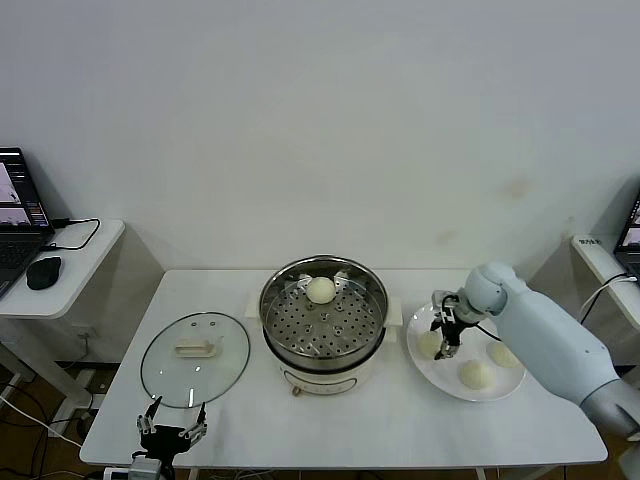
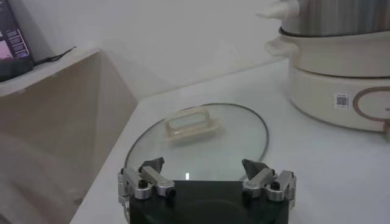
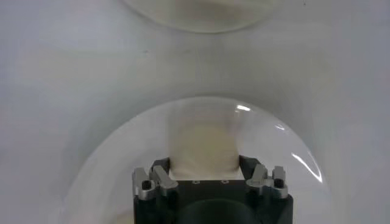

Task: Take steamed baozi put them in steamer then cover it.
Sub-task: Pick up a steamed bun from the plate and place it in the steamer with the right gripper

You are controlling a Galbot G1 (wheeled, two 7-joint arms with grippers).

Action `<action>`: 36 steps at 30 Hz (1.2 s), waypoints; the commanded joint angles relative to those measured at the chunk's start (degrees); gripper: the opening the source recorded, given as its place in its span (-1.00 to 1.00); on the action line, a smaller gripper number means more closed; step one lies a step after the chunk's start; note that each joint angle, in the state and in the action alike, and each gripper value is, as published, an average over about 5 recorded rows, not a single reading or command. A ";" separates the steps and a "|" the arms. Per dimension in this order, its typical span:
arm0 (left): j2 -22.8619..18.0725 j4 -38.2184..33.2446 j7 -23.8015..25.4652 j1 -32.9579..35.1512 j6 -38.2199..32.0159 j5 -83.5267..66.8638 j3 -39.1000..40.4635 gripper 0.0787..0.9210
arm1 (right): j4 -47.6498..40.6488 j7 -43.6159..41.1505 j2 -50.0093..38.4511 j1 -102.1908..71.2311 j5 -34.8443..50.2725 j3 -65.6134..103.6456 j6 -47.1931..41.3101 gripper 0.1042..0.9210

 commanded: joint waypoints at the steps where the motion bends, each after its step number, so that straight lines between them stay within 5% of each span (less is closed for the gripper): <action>1: 0.08 -0.33 0.01 0.05 0.04 -0.06 0.00 0.77 | 1.86 -0.87 -1.94 2.96 2.12 -0.62 -0.32 0.39; 13: -0.35 -1.80 -0.32 -0.04 -0.06 -0.36 -0.35 0.77 | 9.48 -4.59 -4.59 29.71 17.01 -16.30 -4.57 0.38; 28: 0.00 -4.33 -0.46 1.08 -0.13 -1.16 -1.53 0.77 | 8.49 -5.29 8.98 44.41 35.52 -32.72 -12.73 0.38; 36: -0.07 -5.08 -0.79 1.83 -0.44 -1.84 -1.80 0.77 | 2.82 -4.63 19.69 42.70 36.79 -34.46 -14.86 0.39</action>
